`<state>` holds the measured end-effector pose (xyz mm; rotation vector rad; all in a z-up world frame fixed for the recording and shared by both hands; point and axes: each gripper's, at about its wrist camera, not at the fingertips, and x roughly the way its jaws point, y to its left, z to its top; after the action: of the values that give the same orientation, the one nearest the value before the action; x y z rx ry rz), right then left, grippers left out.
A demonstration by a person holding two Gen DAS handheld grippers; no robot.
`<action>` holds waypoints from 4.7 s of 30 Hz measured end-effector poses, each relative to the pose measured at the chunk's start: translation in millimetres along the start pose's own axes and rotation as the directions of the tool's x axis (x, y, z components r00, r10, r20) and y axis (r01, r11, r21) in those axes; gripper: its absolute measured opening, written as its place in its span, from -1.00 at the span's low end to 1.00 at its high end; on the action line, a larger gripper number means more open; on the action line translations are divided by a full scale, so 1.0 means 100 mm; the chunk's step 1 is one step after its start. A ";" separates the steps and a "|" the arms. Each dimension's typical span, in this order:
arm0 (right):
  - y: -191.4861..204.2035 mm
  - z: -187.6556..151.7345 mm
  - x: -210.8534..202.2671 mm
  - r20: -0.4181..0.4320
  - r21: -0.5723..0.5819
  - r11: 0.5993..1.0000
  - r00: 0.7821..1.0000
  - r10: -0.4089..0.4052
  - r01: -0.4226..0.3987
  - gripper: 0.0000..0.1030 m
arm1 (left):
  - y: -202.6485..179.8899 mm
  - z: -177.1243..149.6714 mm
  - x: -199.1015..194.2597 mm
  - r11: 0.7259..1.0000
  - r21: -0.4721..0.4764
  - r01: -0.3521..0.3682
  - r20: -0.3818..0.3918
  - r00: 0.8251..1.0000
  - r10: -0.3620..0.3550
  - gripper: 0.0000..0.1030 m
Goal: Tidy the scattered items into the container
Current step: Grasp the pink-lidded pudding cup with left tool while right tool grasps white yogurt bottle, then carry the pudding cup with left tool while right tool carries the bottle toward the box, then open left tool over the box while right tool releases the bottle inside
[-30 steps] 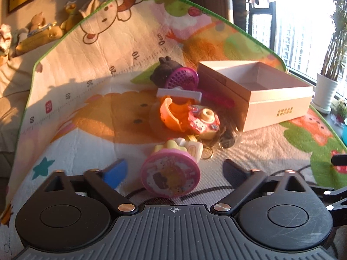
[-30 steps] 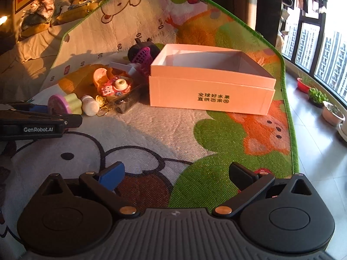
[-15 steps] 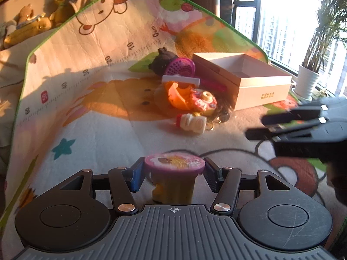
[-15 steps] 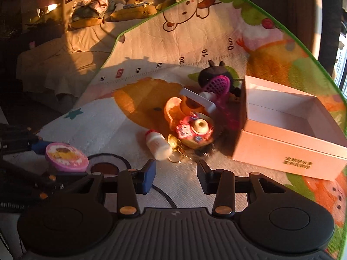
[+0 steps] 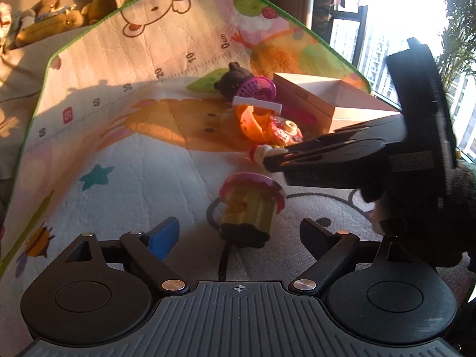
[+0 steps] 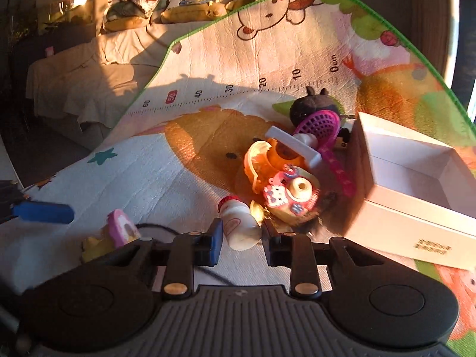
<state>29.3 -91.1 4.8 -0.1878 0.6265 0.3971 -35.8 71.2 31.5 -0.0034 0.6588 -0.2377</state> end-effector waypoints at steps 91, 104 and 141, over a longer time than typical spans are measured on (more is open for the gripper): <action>-0.56 -0.90 -0.81 -0.021 0.153 0.982 0.994 -0.105 0.107 -0.13 | -0.53 0.00 0.32 0.999 0.012 0.043 -0.013 0.999 -0.043 0.65; -0.60 -0.92 -1.04 0.034 0.148 0.984 0.994 -0.106 0.100 -0.16 | -0.64 -0.01 0.24 0.998 0.037 0.054 -0.038 0.998 -0.053 0.03; -2.58 0.66 -0.13 0.093 0.287 0.951 0.984 -0.151 0.118 -0.12 | -1.48 1.86 1.42 0.925 0.292 0.243 0.099 0.954 -0.282 0.03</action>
<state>162.0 -310.2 78.9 0.0634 0.5467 0.1821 153.1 -117.8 104.0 0.1602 0.4790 -0.5840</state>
